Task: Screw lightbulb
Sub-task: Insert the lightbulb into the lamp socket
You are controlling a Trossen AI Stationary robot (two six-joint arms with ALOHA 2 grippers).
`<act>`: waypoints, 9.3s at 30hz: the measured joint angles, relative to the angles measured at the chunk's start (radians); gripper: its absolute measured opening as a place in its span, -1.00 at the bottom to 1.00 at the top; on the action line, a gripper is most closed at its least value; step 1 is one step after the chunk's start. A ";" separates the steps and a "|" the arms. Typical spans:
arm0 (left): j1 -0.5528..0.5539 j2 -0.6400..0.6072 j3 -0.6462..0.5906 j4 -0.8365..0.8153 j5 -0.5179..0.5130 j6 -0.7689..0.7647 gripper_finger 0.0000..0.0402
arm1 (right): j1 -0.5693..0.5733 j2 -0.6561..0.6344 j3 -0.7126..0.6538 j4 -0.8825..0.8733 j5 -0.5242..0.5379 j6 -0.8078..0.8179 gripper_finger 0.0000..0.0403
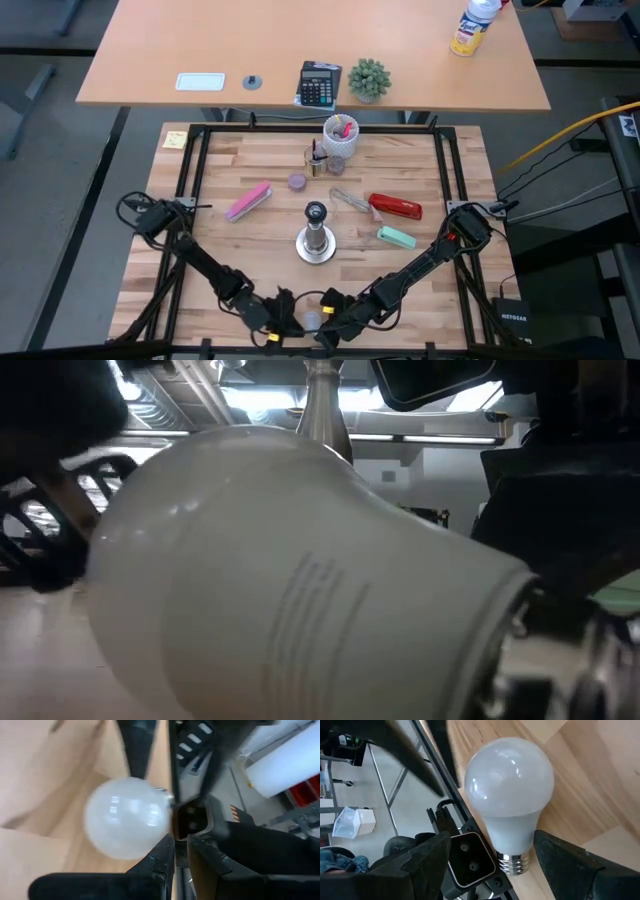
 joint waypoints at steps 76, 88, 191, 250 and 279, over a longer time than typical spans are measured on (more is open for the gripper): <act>0.048 0.000 0.000 -0.012 0.116 0.135 -0.78 | -0.084 0.004 0.001 -0.275 0.006 0.201 0.31; 0.048 -0.001 0.000 -0.011 0.117 0.135 -0.78 | -0.056 0.009 -0.005 -0.195 0.104 0.107 0.16; 0.065 -0.924 -0.001 -0.565 -0.523 0.763 -0.78 | -0.246 -0.778 0.002 0.179 0.659 -1.572 -0.04; 0.258 -0.872 -0.001 -0.477 -0.524 0.728 -0.78 | -0.386 -0.633 -0.388 0.777 0.206 -1.384 -0.04; 0.258 -0.872 0.000 -0.163 -0.489 1.073 -0.78 | -0.386 -0.617 -0.314 0.633 0.221 -1.385 -0.05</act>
